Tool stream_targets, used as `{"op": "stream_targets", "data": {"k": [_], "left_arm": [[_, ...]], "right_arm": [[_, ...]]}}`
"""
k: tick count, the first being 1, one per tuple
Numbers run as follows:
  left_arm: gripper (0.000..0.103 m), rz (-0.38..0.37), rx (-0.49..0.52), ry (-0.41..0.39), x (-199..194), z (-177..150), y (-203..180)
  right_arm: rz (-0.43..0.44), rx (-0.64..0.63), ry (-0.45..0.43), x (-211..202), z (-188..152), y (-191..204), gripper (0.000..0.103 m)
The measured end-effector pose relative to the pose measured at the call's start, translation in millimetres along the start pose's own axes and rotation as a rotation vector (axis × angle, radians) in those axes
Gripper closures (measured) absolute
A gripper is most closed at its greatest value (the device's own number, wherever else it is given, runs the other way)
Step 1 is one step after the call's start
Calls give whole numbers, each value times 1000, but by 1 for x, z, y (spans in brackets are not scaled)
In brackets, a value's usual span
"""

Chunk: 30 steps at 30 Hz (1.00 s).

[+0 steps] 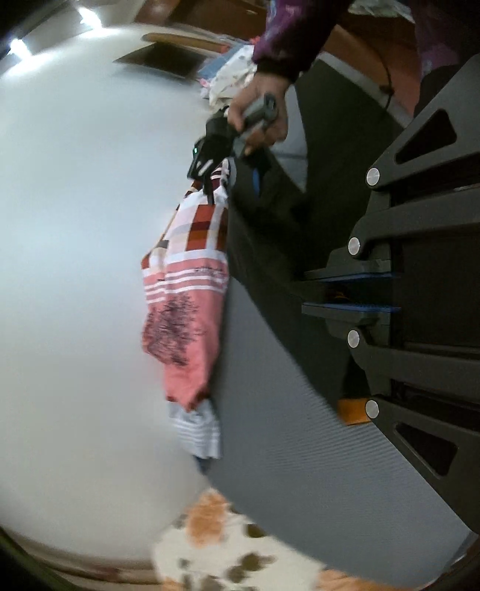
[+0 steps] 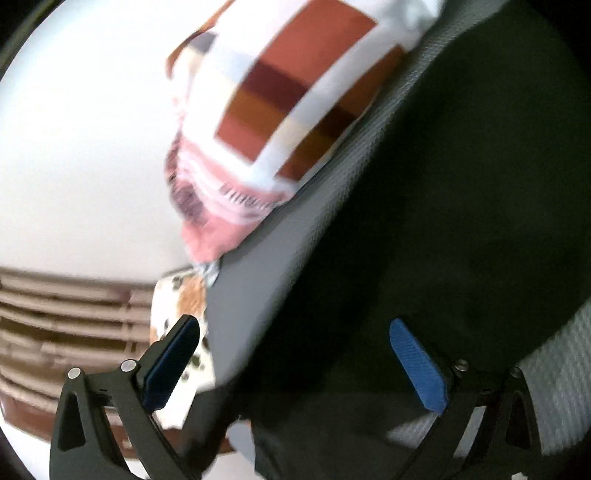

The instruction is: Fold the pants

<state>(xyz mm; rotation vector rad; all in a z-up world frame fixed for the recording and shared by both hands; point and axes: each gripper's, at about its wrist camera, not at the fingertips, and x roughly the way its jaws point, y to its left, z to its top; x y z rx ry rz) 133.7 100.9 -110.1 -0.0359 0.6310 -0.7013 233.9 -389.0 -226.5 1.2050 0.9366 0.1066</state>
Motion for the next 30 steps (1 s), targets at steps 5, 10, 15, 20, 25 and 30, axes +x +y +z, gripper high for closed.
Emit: {"op": "stream_targets", "data": {"k": [5, 10, 15, 20, 25, 30], "left_arm": [[93, 33, -68, 42, 3, -20, 3], [92, 96, -100, 64, 3, -24, 21], [92, 143, -106, 113, -1, -37, 34], [92, 193, -115, 179, 5, -66, 40], [91, 217, -125, 189, 0, -87, 41], [87, 256, -99, 195, -5, -92, 42]], "right_arm": [[-71, 19, 6, 20, 22, -17, 98], [-117, -158, -93, -34, -31, -7, 97], [-134, -267, -106, -90, -113, -12, 97], [-190, -291, -66, -111, -177, -40, 97], [-200, -251, -50, -124, -205, -74, 98], [-202, -236, -32, -123, -216, -85, 98]]}}
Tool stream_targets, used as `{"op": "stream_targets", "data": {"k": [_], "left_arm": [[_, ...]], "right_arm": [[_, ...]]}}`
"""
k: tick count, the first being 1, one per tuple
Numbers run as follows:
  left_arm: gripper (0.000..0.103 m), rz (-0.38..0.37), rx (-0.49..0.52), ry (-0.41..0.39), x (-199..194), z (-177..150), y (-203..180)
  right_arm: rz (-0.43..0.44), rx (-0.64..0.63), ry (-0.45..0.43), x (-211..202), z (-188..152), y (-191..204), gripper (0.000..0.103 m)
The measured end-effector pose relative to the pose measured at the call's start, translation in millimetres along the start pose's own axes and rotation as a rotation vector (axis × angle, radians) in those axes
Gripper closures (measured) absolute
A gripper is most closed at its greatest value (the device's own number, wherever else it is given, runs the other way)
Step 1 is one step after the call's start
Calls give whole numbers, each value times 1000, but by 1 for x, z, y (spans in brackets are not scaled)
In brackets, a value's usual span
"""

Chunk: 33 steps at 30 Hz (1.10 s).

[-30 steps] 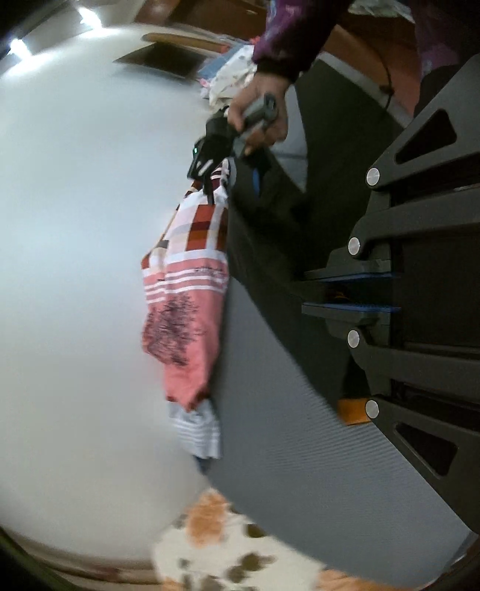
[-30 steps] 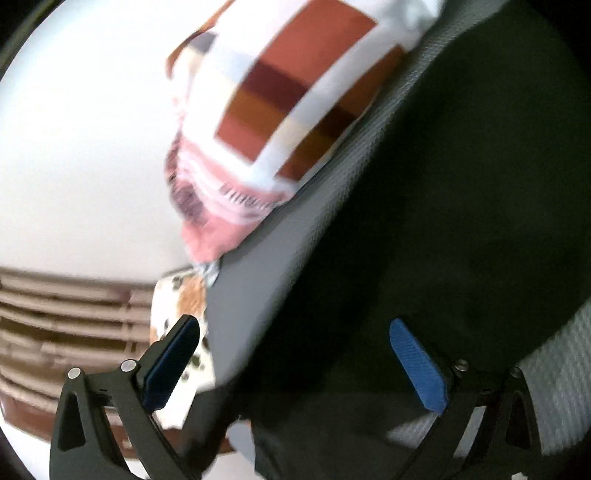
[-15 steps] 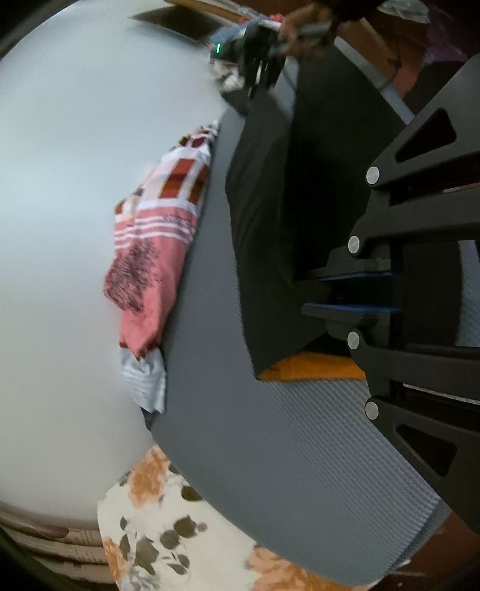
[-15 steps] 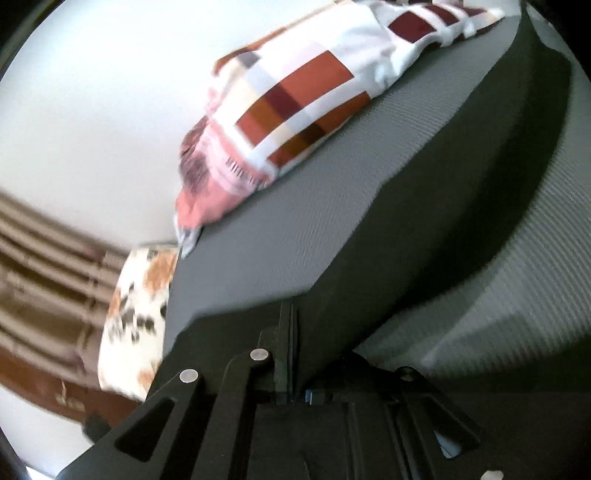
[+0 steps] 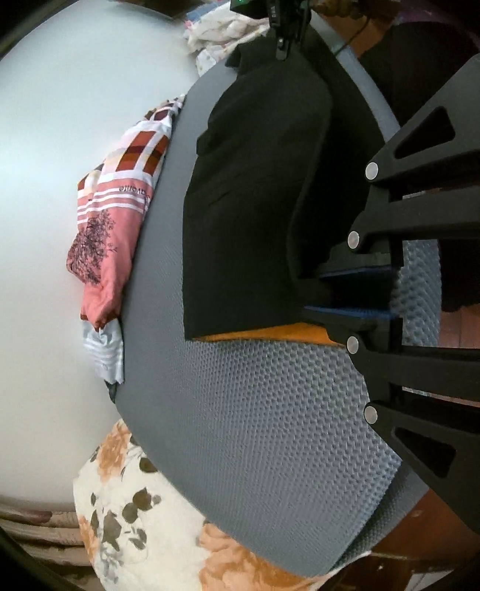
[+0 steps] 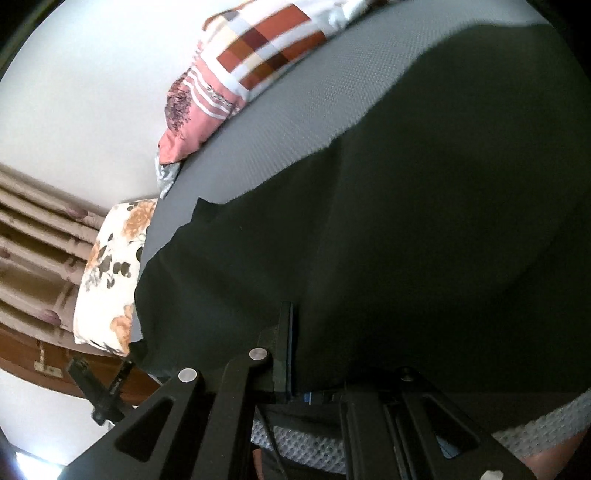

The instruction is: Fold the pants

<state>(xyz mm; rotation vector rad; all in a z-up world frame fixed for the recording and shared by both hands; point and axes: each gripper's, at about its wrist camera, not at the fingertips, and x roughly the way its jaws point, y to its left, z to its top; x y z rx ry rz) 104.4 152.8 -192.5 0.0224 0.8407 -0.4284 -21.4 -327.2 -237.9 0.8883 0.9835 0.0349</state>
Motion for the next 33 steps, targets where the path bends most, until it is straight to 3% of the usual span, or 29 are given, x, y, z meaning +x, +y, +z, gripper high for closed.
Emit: {"op": "stream_targets", "data": {"k": [10, 12, 13, 14, 18, 20, 23, 24, 27, 30, 33], "left_arm": [[81, 69, 15, 21, -4, -2, 9], [72, 106, 19, 54, -1, -4, 14], [53, 138, 19, 58, -2, -5, 17], [42, 191, 17, 38, -8, -5, 22], [41, 311, -95, -50, -40, 5, 49], [41, 310, -144, -129, -65, 15, 49], [41, 322, -62, -169, -78, 29, 14], [41, 275, -34, -161, -75, 33, -3], [41, 151, 63, -81, -45, 35, -51], [41, 128, 152, 32, 2, 26, -86], [41, 134, 146, 115, 36, 14, -91]], "right_arm": [[9, 7, 30, -2, -28, 4, 98], [34, 43, 40, 4, -28, -5, 99], [36, 35, 36, 5, -27, -5, 99], [32, 24, 33, 4, -27, -4, 99], [42, 27, 29, 6, -27, -3, 99], [47, 24, 25, 5, -27, -1, 98], [42, -4, 8, 3, -25, 8, 98], [39, -23, -2, 1, -25, 12, 98], [35, -42, -5, 3, -23, 15, 97], [48, -33, 5, 7, -22, 10, 95], [77, 5, 13, 3, -19, -1, 85]]}}
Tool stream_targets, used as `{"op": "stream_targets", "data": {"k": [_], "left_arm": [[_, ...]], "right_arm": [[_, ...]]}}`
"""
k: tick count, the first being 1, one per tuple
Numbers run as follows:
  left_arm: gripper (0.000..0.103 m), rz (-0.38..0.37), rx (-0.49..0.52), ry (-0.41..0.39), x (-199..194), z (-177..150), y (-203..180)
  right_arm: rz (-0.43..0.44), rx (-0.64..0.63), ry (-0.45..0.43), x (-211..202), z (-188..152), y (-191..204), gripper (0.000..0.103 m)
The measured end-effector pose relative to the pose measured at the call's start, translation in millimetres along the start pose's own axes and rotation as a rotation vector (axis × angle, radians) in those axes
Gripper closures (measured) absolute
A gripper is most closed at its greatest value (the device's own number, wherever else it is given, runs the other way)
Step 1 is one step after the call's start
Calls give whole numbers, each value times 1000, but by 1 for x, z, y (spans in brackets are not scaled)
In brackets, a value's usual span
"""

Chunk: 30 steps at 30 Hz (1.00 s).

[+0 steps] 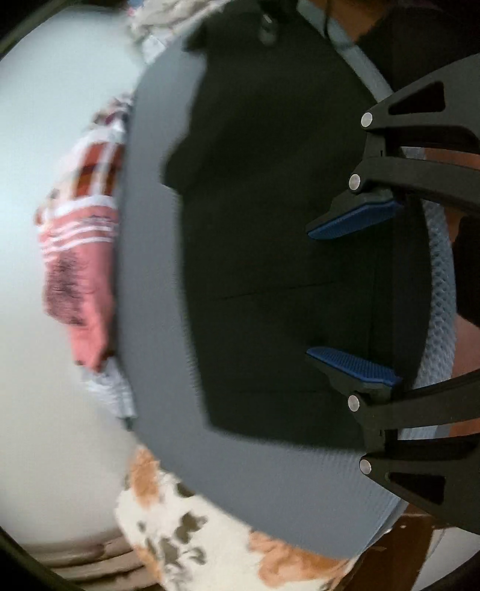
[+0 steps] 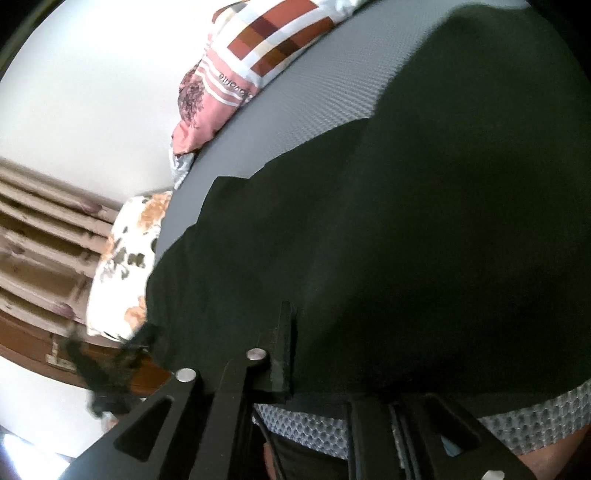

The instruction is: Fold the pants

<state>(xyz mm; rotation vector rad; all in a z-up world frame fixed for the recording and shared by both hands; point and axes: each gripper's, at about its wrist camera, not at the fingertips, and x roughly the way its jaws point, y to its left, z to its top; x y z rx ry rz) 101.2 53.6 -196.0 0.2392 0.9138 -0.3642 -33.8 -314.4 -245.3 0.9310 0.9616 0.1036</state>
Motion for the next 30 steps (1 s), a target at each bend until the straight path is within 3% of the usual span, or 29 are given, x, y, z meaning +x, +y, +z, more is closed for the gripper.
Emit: {"op": "stream_targets", "data": {"k": [3, 9, 14, 16, 19, 23, 26, 29, 30], "left_arm": [[41, -20, -49, -14, 2, -5, -1], [40, -24, -56, 14, 8, -2, 1], [36, -23, -47, 11, 11, 0, 3], [36, -29, -57, 10, 11, 1, 5], [35, -22, -53, 3, 11, 0, 4], [34, -23, -55, -3, 12, 0, 5], [34, -22, -54, -6, 12, -1, 6], [34, -25, -57, -6, 12, 0, 7], [34, -24, -57, -5, 12, 0, 7]], "right_arm": [[27, 66, -69, -21, 14, -20, 67], [121, 230, -244, -73, 63, -86, 59], [192, 223, -227, -82, 102, -107, 44], [248, 317, -208, -90, 104, -120, 25], [327, 367, -206, -105, 95, -135, 27], [215, 333, -310, -143, 101, -154, 27], [268, 376, -334, -150, 119, -177, 32], [238, 361, -353, -151, 138, -181, 32], [208, 348, -365, -151, 146, -183, 37]]}}
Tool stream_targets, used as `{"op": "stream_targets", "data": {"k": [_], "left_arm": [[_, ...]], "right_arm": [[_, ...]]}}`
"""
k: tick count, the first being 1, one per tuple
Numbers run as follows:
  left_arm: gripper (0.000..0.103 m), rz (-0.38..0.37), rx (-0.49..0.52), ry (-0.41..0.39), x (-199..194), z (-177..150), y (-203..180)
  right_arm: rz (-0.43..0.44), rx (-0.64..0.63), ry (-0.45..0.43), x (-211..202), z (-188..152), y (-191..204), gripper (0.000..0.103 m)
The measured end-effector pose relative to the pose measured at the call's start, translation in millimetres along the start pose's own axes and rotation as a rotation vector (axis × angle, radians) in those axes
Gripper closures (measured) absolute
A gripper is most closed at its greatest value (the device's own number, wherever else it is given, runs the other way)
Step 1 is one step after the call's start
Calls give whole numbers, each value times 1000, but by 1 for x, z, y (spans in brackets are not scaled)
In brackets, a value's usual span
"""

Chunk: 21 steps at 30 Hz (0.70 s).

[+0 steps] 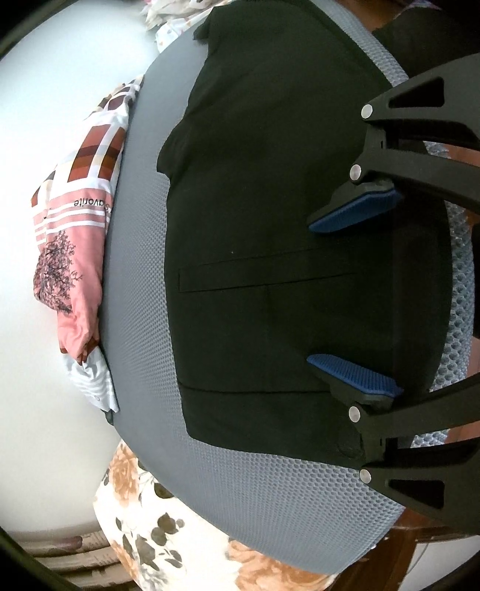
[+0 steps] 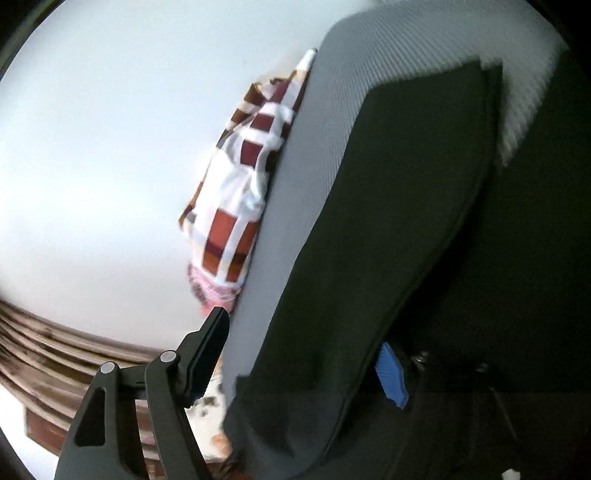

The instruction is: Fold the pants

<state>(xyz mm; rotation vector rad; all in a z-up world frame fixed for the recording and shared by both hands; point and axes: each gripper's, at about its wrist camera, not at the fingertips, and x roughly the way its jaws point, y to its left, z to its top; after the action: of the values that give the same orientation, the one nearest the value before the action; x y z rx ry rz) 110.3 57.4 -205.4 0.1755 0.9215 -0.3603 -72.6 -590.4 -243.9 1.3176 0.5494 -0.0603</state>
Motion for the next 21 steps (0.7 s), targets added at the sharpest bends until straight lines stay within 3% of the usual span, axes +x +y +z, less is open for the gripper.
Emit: {"op": "stream_targets", "data": {"k": [2, 4, 6, 12, 17, 19, 21], "left_arm": [[34, -3, 0, 0, 0, 0, 1], [34, -2, 1, 0, 0, 0, 0], [34, -3, 1, 0, 0, 0, 1], [33, -2, -2, -2, 0, 0, 0], [33, -4, -1, 0, 0, 0, 1], [33, -2, -2, -1, 0, -1, 0], [33, 0, -3, -1, 0, 0, -1]], "right_arm": [[-26, 7, 4, 6, 12, -6, 52], [-151, -7, 25, 16, 24, -6, 96], [-211, -16, 21, 13, 26, -7, 98], [-185, -127, -118, -70, -5, 17, 99], [-265, -43, -78, -108, -44, -45, 99], [-201, 46, -90, -115, -54, -72, 103], [-186, 49, -105, -120, -57, -75, 102]]}}
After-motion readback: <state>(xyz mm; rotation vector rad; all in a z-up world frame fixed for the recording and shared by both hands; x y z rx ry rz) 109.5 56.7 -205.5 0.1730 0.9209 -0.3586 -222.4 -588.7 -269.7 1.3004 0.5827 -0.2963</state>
